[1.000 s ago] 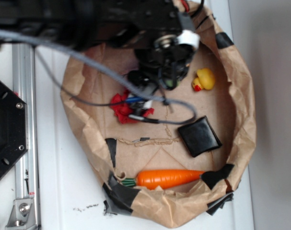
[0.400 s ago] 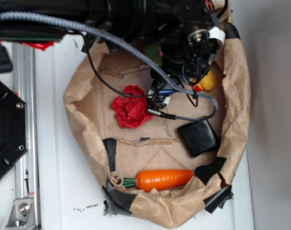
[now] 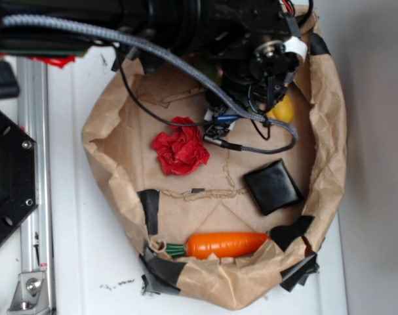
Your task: Grab the green animal.
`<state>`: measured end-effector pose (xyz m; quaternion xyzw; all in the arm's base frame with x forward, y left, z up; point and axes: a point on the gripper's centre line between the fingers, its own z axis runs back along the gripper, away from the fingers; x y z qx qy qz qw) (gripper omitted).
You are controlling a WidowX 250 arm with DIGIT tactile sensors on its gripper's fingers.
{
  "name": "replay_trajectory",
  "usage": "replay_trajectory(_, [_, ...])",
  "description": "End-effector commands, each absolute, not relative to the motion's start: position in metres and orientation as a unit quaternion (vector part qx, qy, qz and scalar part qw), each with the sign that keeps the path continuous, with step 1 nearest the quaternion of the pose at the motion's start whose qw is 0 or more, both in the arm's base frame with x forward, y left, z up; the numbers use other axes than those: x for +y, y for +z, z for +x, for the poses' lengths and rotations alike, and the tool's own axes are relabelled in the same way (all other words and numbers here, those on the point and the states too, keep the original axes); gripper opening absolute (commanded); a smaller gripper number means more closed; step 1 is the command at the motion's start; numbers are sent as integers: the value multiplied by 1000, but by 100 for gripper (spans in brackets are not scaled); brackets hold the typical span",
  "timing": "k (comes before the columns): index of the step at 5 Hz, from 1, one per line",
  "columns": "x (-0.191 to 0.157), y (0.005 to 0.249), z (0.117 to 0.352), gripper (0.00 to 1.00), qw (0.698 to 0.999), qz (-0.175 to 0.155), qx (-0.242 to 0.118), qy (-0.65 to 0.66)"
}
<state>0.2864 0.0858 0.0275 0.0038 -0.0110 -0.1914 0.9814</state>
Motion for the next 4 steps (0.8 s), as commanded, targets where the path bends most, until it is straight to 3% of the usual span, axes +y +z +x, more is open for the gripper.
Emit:
replay_trajectory(1, [29, 139, 281, 0, 978, 3, -32, -207])
replay_trajectory(2, [14, 173, 275, 0, 989, -4, -61, -136])
replay_trajectory(4, [5, 174, 272, 0, 993, -13, -73, -88])
